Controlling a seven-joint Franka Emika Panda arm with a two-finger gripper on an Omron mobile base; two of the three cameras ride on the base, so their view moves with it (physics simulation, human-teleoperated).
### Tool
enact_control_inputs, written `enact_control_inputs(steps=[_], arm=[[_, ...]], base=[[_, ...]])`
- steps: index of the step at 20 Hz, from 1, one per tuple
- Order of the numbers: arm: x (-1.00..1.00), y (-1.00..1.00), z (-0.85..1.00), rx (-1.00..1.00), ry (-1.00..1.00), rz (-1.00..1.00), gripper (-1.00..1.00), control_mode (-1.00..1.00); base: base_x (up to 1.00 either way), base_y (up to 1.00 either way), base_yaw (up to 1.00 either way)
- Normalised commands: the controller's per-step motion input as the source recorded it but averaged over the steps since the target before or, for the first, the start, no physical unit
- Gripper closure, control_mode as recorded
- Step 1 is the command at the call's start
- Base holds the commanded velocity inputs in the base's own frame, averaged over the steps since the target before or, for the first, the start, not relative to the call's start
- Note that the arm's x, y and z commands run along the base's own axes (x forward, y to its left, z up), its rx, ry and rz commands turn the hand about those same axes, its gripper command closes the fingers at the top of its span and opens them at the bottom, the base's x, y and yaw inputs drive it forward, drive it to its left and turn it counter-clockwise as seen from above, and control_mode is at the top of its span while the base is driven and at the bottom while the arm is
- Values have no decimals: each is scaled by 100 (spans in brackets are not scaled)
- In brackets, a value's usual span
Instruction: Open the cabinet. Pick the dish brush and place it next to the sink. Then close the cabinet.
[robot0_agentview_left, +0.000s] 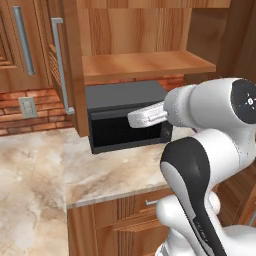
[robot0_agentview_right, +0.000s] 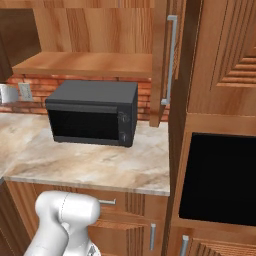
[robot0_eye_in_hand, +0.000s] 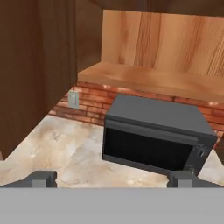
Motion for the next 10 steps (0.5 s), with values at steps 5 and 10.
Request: enact_control_inputs(steps=[5,10], arm=[[-25,1,48,1,-24,0,-100,-100],[-45,0,41,0,-25,0,-100,-100]], base=[[0,0,0],[0,0,0]])
